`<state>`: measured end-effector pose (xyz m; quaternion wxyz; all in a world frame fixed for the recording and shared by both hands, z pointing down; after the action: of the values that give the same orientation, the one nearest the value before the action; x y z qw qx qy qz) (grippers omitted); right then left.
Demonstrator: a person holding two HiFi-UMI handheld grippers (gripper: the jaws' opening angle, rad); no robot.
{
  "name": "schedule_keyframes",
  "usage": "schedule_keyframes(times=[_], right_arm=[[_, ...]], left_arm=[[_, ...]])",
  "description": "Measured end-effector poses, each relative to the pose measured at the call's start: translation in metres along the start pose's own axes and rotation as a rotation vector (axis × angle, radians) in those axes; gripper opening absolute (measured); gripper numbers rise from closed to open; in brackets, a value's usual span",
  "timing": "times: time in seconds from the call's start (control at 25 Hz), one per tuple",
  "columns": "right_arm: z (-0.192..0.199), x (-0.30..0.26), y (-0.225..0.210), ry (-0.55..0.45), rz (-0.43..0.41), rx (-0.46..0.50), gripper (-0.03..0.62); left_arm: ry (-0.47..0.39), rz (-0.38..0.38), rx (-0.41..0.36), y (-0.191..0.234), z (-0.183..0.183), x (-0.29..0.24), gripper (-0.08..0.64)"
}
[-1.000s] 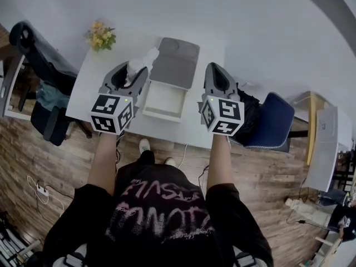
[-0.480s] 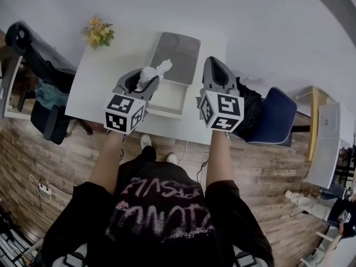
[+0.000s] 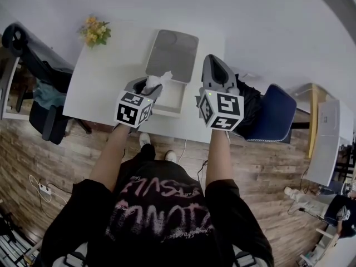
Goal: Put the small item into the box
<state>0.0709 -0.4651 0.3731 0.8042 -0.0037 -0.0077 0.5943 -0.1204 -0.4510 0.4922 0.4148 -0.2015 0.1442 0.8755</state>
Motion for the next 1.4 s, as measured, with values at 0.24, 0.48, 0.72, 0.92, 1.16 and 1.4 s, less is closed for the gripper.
schedule_keyframes(times=[0.24, 0.48, 0.72, 0.92, 1.16, 1.4], right_arm=[[0.005, 0.0, -0.005, 0.016, 0.011, -0.003, 0.009], [0.012, 0.003, -0.011, 0.035, 0.025, 0.004, 0.011], [0.017, 0.006, -0.017, 0.045, 0.044, 0.008, 0.011], [0.022, 0.007, -0.02, 0.056, 0.049, 0.004, 0.011], [0.026, 0.004, -0.019, 0.068, 0.048, 0.005, 0.011], [0.024, 0.006, -0.023, 0.063, 0.054, 0.001, 0.01]], left_arm=[[0.113, 0.023, -0.009, -0.002, 0.031, -0.02, 0.184], [0.207, 0.041, -0.038, -0.005, 0.055, -0.034, 0.186], [0.268, 0.059, -0.049, -0.007, 0.065, -0.046, 0.186], [0.305, 0.06, -0.071, -0.007, 0.077, -0.05, 0.187], [0.311, 0.063, -0.09, -0.006, 0.082, -0.052, 0.19], [0.296, 0.048, -0.072, -0.007, 0.08, -0.048, 0.193]])
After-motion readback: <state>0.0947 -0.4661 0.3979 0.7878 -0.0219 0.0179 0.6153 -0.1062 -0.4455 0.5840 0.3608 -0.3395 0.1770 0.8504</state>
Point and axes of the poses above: the fingertips, and each gripper's own axes: x backward along the fingers, y to its left, z out of its underside, the point moved 5 cm from there along x, backward along the fingers, and after that the axes turned 5 degrees about -y, right-handed, at the moved point
